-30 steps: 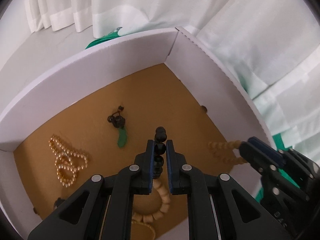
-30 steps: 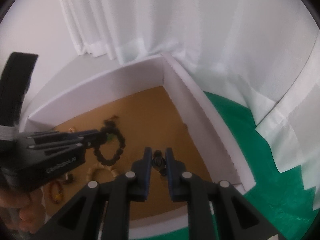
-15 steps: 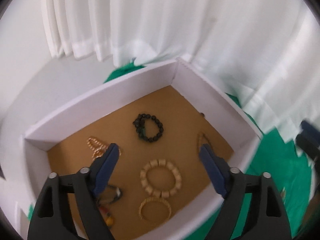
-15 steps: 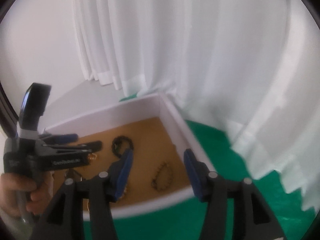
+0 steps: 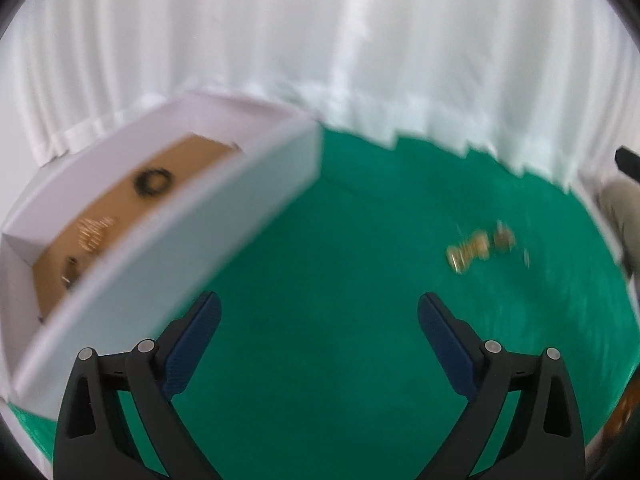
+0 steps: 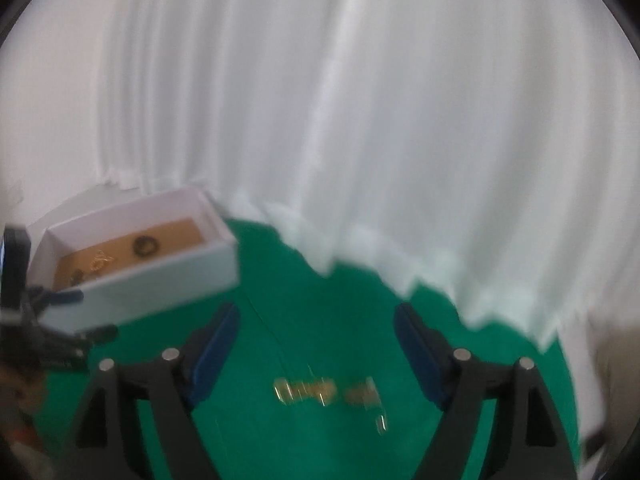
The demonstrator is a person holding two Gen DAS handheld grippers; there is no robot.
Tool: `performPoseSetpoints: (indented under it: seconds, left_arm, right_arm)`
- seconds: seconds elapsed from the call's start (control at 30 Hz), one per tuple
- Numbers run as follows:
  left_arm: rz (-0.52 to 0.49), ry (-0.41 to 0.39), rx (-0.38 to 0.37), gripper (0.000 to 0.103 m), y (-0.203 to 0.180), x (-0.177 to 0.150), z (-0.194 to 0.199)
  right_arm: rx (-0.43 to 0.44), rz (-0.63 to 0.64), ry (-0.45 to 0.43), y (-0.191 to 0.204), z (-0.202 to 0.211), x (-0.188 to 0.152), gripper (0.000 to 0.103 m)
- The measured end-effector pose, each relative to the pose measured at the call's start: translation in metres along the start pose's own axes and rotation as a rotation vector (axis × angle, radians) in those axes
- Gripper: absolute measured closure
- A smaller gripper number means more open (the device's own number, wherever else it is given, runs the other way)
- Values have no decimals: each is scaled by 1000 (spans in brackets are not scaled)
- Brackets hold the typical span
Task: Organize jewelry
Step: 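Withdraw both tools toward the gold chain necklace and gold mesh pendant, then grasp the gold chain necklace with left tool while right tool grasps the gold mesh pendant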
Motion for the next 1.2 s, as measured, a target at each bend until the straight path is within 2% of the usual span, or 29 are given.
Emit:
performPoseSetpoints:
  seconds: [0.07, 0.17, 0.23, 0.33, 0.5, 0.7, 0.8, 0.9, 1.03, 1.1, 1.2]
  left_arm:
    - [-34, 42, -6, 4, -20, -22, -18]
    - [-70, 105, -36, 4, -48, -47, -39]
    - [-86, 138, -64, 4, -63, -57, -47]
    - [-121, 167, -93, 4, -80, -64, -49]
    - [-154, 160, -37, 4, -93, -54, -49]
    - [-174, 181, -90, 4, -106, -49, -56]
    - [-218, 200, -88, 4, -112, -38, -66]
    - [-263, 227, -122, 4, -122, -17, -79]
    - [-264, 277, -191, 4, -133, 7, -109]
    - [-276, 299, -204, 4, -136, 16, -130]
    - [-316, 306, -180, 4, -140, 24, -155]
  right_arm:
    - [-22, -85, 73, -30, -8, -47, 22]
    - [-58, -151, 173, -50, -22, -106, 22]
    - [-60, -167, 212, -51, -27, -133, 22]
    - [-40, -175, 241, -48, -27, -154, 22]
    - [-7, -126, 269, -25, -36, -150, 22]
    - [12, -93, 289, -9, -42, -151, 22]
    - [13, -98, 316, -12, -45, -156, 22]
    - [26, -139, 351, -21, -50, -159, 22]
    - [67, -252, 416, -38, -67, -157, 22]
    - [75, -303, 430, -46, -73, -155, 22]
    - [88, -342, 434, -51, -76, -155, 22]
Point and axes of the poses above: each gripper's, at about its wrist camera, not at the fingertips, and z roughly against the way its jaws point, y to its left, x to its top, the point moved 10 cm from there along -z, roughly the way its jaws point, and after that the axes turned 12 degrees about -x, right-handed, at the moved point
